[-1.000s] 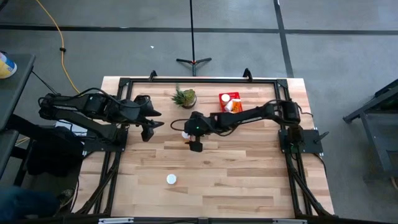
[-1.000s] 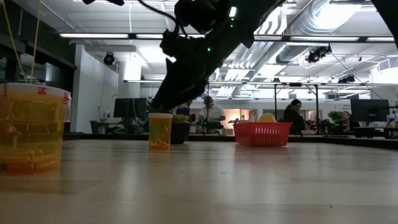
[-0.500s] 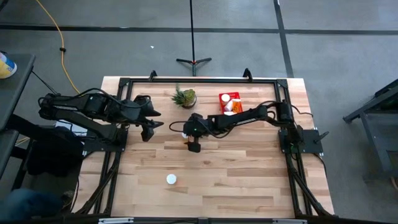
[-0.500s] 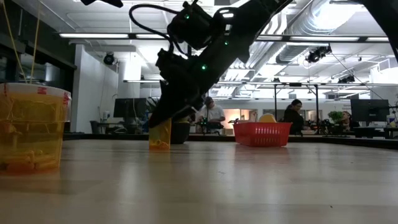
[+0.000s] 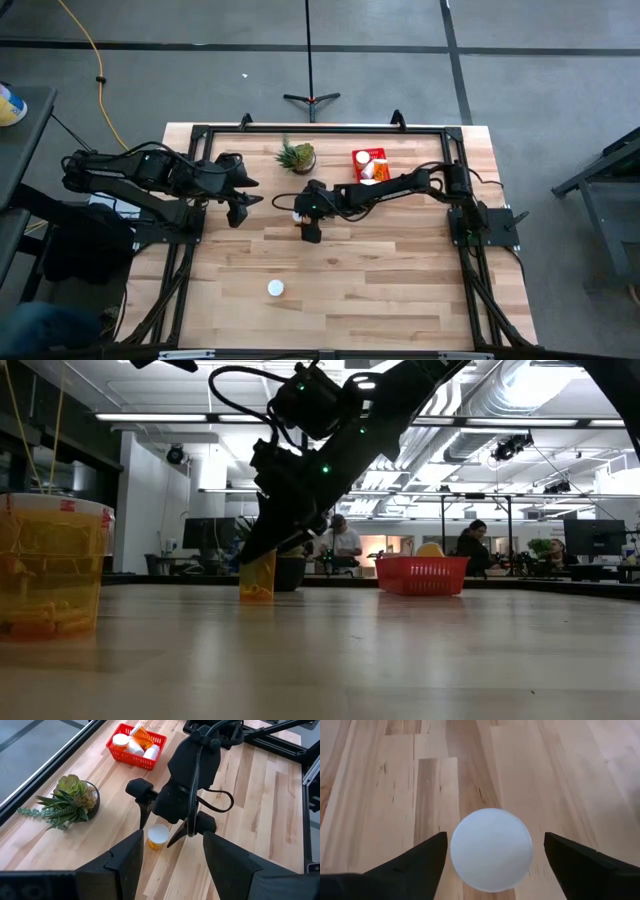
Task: Pick and place pill bottles into a basket
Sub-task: Put the top orange pill bottle into the red bin
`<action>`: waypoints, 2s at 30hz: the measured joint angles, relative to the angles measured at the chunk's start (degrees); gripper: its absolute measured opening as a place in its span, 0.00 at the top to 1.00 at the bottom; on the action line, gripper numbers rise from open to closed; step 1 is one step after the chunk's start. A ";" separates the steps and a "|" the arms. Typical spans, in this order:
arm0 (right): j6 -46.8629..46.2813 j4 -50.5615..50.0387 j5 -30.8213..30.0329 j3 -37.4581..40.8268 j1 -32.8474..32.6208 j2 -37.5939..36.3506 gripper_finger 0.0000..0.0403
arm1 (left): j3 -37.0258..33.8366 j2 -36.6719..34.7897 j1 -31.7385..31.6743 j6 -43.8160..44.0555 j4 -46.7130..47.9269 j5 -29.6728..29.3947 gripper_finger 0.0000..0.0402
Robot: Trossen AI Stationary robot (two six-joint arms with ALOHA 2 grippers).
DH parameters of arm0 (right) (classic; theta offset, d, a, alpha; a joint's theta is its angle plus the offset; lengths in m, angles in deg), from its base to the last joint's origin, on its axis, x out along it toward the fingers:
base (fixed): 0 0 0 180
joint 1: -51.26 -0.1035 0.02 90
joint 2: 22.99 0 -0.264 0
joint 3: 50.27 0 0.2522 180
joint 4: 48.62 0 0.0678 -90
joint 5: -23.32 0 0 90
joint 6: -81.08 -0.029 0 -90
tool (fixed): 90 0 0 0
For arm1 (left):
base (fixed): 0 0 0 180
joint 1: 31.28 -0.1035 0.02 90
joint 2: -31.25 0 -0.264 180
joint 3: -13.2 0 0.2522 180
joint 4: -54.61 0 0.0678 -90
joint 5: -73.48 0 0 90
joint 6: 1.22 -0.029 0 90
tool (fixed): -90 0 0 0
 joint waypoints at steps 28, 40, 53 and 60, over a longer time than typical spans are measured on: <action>-5.11 0.01 4.63 0.02 0.00 0.00 0.51 | 0.02 0.00 -0.13 -0.35 0.00 0.01 0.41; -7.12 -7.23 1.98 -0.07 2.56 -4.69 0.49 | 0.04 0.02 -0.13 -0.48 0.00 0.00 0.41; 0.12 -31.08 -6.68 -0.11 12.24 -17.88 0.48 | 0.04 0.02 -0.13 -0.59 0.01 -0.01 0.41; 0.85 -38.54 -4.48 0.60 17.75 -20.95 0.53 | 0.04 0.02 -0.13 -0.69 0.03 -0.01 0.41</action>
